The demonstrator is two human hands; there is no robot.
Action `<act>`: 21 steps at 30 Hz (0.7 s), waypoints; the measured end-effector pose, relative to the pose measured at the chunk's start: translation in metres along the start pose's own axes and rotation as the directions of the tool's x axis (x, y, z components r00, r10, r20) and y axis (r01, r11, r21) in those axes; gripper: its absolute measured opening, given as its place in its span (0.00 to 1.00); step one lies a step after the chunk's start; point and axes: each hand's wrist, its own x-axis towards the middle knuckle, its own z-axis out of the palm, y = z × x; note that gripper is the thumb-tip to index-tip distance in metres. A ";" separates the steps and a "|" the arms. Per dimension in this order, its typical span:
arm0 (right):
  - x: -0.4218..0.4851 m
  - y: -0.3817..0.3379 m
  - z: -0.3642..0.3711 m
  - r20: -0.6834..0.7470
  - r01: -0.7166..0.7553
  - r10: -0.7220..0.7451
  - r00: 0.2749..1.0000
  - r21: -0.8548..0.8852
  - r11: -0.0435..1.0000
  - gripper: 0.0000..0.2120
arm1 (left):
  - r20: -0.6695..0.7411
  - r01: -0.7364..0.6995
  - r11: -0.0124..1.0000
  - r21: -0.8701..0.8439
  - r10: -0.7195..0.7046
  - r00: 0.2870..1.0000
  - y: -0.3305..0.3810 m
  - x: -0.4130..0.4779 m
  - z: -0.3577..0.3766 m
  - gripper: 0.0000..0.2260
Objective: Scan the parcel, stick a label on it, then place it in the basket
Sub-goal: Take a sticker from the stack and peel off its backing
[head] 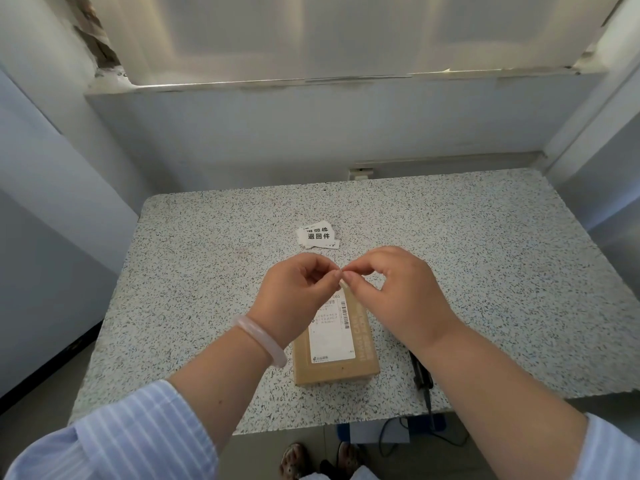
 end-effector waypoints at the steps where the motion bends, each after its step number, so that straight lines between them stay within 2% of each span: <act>1: 0.001 -0.001 -0.001 0.005 -0.003 0.003 1.000 0.001 1.000 0.06 | -0.009 -0.034 0.998 0.052 0.034 0.999 0.000 0.000 0.000 0.03; 4: 0.004 -0.002 -0.002 0.036 0.006 -0.006 0.999 -0.016 1.000 0.05 | -0.016 -0.143 0.966 0.214 0.150 0.989 0.001 -0.001 0.000 0.04; 9: 0.007 -0.002 -0.002 0.049 0.073 -0.069 0.996 -0.099 0.992 0.05 | 0.008 -0.287 0.857 0.428 0.314 0.949 0.007 0.001 -0.002 0.06; 15: 0.007 -0.004 0.003 0.005 0.173 -0.176 0.984 -0.197 0.965 0.05 | 0.003 -0.317 0.829 0.461 0.356 0.935 0.002 0.003 -0.003 0.06; 21: 0.008 -0.006 0.005 -0.008 0.185 -0.190 0.982 -0.187 0.965 0.05 | -0.001 -0.292 0.845 0.449 0.327 0.945 0.002 0.001 -0.005 0.04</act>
